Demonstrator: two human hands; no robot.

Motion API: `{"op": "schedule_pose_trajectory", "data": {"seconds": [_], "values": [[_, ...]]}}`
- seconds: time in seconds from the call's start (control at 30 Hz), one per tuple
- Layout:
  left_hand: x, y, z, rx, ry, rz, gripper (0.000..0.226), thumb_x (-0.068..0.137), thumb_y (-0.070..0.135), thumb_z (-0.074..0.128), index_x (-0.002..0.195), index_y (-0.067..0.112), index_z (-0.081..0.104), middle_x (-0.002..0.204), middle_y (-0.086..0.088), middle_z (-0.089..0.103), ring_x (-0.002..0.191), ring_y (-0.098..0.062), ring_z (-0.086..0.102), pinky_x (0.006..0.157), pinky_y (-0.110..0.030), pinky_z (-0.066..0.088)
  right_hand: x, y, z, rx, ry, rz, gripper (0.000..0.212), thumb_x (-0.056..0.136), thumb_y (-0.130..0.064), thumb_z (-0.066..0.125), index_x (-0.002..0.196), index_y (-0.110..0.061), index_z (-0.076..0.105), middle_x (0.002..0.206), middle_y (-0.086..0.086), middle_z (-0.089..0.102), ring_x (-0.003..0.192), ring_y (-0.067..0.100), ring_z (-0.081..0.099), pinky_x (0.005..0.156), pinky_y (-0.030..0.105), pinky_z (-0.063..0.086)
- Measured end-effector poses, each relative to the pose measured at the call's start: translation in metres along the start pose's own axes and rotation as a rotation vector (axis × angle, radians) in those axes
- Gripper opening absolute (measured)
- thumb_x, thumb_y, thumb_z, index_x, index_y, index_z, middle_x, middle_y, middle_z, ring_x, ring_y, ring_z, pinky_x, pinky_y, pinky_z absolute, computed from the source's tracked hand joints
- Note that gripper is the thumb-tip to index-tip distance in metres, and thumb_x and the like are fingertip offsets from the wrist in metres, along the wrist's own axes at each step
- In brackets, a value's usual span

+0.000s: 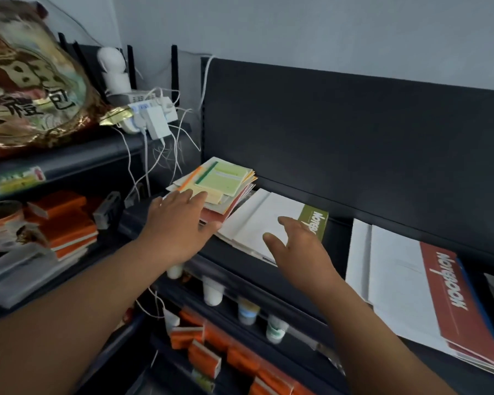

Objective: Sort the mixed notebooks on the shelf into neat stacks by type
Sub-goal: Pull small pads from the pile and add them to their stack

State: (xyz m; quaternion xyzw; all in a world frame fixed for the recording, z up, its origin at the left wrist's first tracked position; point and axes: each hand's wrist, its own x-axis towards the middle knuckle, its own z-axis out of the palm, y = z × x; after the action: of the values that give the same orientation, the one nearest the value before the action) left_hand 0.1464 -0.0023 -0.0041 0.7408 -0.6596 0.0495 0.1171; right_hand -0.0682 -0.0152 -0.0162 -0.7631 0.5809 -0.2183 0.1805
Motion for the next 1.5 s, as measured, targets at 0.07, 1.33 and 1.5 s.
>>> {"op": "schedule_pose_trajectory", "data": {"seconds": [0.07, 1.33, 1.5], "values": [[0.016, -0.014, 0.001, -0.009, 0.007, 0.012, 0.073, 0.092, 0.061, 0.038, 0.151, 0.021, 0.024, 0.155, -0.005, 0.03, 0.142, -0.025, 0.026, 0.113, -0.047, 0.023, 0.014, -0.011, 0.007, 0.005, -0.015, 0.027, 0.057, 0.1, -0.045, 0.045, 0.149, -0.016, 0.036, 0.151, 0.004, 0.041, 0.128, 0.025, 0.048, 0.11, 0.039, 0.036], [0.206, -0.092, 0.079, -0.065, -0.097, 0.344, 0.062, 0.092, 0.063, 0.023, 0.139, 0.024, 0.034, 0.12, -0.002, 0.057, 0.117, -0.024, 0.045, 0.101, -0.042, 0.034, 0.212, -0.069, 0.098, 0.472, 0.099, 0.548, 0.028, 0.096, -0.039, 0.053, 0.109, -0.014, 0.059, 0.1, -0.002, 0.064, 0.091, 0.016, 0.063, 0.076, 0.031, 0.054], [0.205, -0.089, 0.078, -0.069, -0.125, 0.402, 0.061, 0.094, 0.061, 0.021, 0.141, 0.024, 0.031, 0.12, -0.003, 0.056, 0.118, -0.024, 0.044, 0.103, -0.042, 0.033, 0.211, -0.069, 0.103, 0.506, 0.242, 0.568, 0.034, 0.086, -0.03, 0.068, 0.113, -0.011, 0.059, 0.098, -0.002, 0.065, 0.085, 0.013, 0.063, 0.064, 0.024, 0.052]]}}
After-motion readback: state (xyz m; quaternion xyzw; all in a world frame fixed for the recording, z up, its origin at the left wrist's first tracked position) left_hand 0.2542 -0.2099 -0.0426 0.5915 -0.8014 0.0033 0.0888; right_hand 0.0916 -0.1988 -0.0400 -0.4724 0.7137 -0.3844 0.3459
